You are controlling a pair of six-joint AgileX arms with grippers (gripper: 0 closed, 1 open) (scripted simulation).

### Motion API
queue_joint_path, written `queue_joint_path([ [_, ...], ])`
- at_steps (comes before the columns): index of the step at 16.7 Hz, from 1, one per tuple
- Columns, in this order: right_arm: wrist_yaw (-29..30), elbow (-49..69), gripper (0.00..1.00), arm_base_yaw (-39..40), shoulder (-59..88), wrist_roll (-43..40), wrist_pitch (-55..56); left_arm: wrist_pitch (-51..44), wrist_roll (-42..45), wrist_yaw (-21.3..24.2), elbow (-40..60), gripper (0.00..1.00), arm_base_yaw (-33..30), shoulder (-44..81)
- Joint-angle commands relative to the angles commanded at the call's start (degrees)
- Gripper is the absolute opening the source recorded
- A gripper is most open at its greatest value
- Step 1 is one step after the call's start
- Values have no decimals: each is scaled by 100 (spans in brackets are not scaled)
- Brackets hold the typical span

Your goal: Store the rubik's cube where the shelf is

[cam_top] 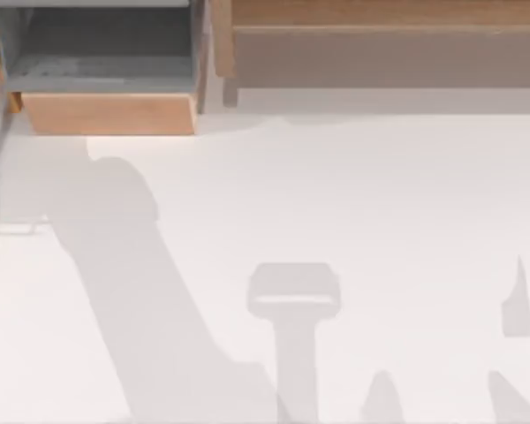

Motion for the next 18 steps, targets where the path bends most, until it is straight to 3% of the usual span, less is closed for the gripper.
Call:
queue_joint_path([
  [7,0,0,100,0,0,0,0,-243,15,-36,804,0,-91,383],
  [14,0,0,100,0,0,0,0,-306,32,-61,720,0,-62,248],
  [18,0,0,100,0,0,0,0,-503,142,-173,308,0,-412,-698],
])
